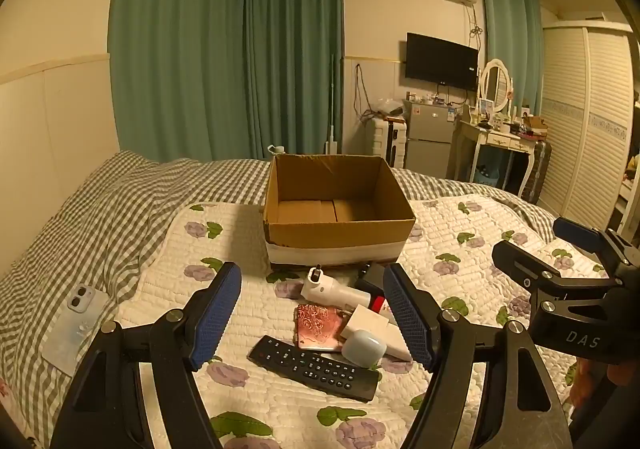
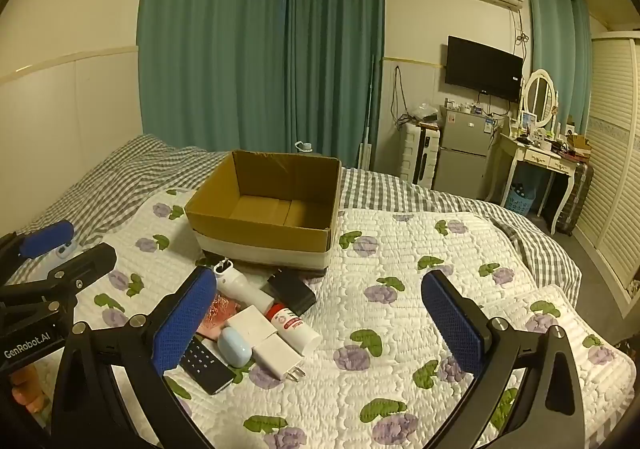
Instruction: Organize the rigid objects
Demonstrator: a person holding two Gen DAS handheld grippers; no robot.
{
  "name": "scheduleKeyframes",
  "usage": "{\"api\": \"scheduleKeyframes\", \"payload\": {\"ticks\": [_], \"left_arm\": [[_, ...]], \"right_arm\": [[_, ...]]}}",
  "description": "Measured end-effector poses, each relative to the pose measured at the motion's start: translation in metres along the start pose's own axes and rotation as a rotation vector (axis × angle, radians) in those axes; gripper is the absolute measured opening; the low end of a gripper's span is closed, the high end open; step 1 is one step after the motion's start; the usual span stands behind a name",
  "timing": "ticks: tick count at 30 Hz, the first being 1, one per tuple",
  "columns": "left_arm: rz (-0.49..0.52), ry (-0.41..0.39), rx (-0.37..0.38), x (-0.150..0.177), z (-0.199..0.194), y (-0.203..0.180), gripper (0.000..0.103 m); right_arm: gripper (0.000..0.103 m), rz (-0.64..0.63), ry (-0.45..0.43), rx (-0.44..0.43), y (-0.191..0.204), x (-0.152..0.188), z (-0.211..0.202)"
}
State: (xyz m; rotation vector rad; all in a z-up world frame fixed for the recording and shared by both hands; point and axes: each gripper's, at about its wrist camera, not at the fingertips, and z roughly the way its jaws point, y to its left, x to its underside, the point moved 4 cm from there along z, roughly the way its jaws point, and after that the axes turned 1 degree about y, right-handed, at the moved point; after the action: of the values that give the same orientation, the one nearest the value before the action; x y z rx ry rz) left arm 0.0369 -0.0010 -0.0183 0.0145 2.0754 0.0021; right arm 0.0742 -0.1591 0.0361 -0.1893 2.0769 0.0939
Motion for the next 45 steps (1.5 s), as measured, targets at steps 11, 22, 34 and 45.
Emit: {"api": "scheduleKeyframes", "payload": {"ticks": [11, 22, 34, 45], "left_arm": [[-0.002, 0.001, -0.001, 0.006, 0.0, 0.005, 0.076], [-0.007, 0.008, -0.005, 0.009, 0.004, 0.008, 0.076], [-0.009, 0.014, -0.012, 0.013, 0.006, 0.009, 0.076], [-0.01, 0.015, -0.01, 0.012, 0.006, 0.01, 0.076]], "right_arm": [[0.103, 0.002, 0.003, -0.002, -0.001, 0.006, 0.004], [0.103, 0.006, 0.01, -0.001, -0.001, 0.009, 0.004], [0.103, 0.0, 0.018, -0.001, -0.001, 0.01, 0.004], [0.103, -0.001, 0.02, -0.002, -0.001, 0.01, 0.004]]}}
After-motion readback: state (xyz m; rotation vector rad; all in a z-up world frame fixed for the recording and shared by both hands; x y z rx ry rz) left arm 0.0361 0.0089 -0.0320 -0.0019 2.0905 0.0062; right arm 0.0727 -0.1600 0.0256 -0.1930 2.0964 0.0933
